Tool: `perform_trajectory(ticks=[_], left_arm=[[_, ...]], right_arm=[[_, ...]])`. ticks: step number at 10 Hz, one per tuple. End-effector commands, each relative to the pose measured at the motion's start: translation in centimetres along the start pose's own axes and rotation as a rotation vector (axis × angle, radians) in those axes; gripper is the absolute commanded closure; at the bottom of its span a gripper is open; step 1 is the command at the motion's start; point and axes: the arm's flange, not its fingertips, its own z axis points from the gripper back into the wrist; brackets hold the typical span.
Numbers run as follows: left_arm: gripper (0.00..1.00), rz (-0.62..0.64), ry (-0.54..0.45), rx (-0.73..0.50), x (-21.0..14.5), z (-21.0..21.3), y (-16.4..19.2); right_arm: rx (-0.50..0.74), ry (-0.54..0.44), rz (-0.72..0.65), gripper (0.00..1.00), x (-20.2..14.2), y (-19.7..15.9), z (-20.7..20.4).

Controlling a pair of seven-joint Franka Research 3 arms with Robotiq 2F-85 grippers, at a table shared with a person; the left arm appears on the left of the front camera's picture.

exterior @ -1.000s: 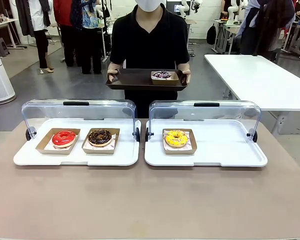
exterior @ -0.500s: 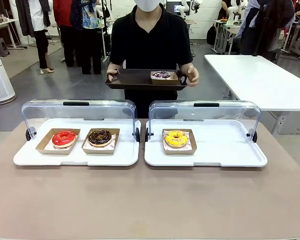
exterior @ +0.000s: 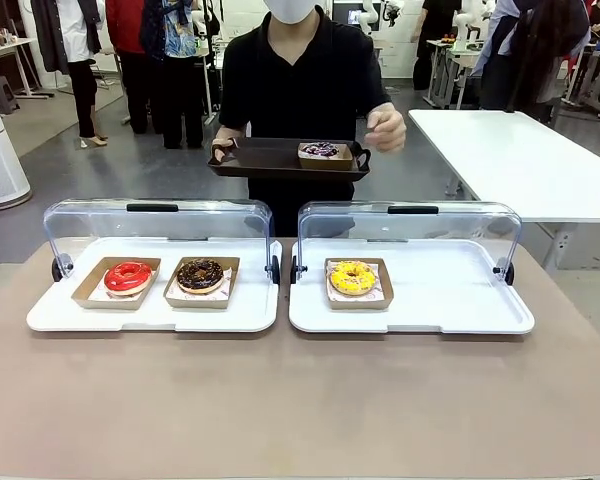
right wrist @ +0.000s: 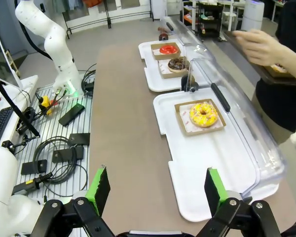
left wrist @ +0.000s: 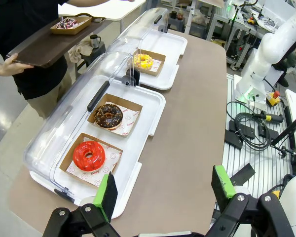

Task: Provide the desired donut to the person.
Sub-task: Pick up and lift the Paper togo box containing the Donut pointed at by the person.

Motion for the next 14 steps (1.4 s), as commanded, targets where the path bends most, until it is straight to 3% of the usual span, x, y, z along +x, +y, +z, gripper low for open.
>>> perform_trajectory(ticks=[1,14], left_arm=[[0.00,-0.004,-0.005,-0.001,0.15,-0.01,-0.14],[0.00,-0.004,-0.005,-0.001,0.15,-0.01,-0.14]], right_arm=[[0.004,-0.007,-0.010,0.00,-0.16,0.18,-0.23],[0.004,-0.007,-0.010,0.00,-0.16,0.18,-0.23]])
